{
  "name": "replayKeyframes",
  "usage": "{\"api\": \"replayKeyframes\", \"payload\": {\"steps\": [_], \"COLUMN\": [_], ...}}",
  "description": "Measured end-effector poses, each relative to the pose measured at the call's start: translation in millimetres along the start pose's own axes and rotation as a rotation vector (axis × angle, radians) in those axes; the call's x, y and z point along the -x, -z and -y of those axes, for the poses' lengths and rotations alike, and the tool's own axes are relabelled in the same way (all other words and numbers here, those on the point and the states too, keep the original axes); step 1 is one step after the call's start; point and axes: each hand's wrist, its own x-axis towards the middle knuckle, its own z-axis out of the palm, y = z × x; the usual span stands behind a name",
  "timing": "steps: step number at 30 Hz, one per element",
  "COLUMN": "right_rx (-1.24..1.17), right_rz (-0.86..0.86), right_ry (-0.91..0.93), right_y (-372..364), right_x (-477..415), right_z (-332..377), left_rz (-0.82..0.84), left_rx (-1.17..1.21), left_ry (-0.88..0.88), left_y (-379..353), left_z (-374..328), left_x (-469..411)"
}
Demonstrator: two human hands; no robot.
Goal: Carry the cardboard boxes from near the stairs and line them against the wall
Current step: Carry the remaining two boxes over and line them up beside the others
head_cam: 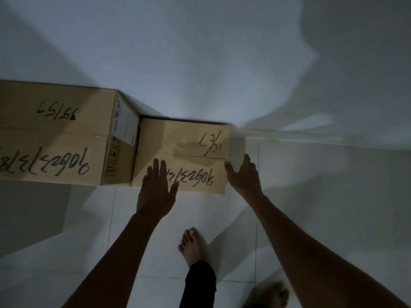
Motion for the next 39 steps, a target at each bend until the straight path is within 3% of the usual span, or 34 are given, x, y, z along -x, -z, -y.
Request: {"api": "replayKeyframes", "payload": {"steps": [6,12,16,19,26,39], "right_rx": [0.195,0.043,-0.033,-0.009,0.009,-0.269], "right_rz": [-0.012,-0.19,-0.372,-0.407,-0.502,-0.573], "right_ry": [0.033,-0.143,-0.149,-0.175,-0.312,-0.64], "right_y": [149.0,318.5,386.7,422.8,509.4,626.1], "right_x": [130.9,321.5,417.2,467.5,508.7,478.8], "right_z": [-68.4,-121.3,-161.4,-208.4,-308.8,-435.3], "left_rz": [0.056,0.105,0.151,0.239,0.235,0.389], "left_rx": [-0.035,-0.166,-0.194,-0.329,-0.541,-0.741], "left_ry": [-0.132,-0.44,-0.634,-0.772,-1.017,-1.186], "left_y": [59.2,119.4,122.3,118.6,123.2,40.7], "left_z": [-116.7,-276.6,-379.3,-432.8,-552.1,-780.4], "left_x": [125.6,297.9,394.3,436.9,452.0,414.2]}}
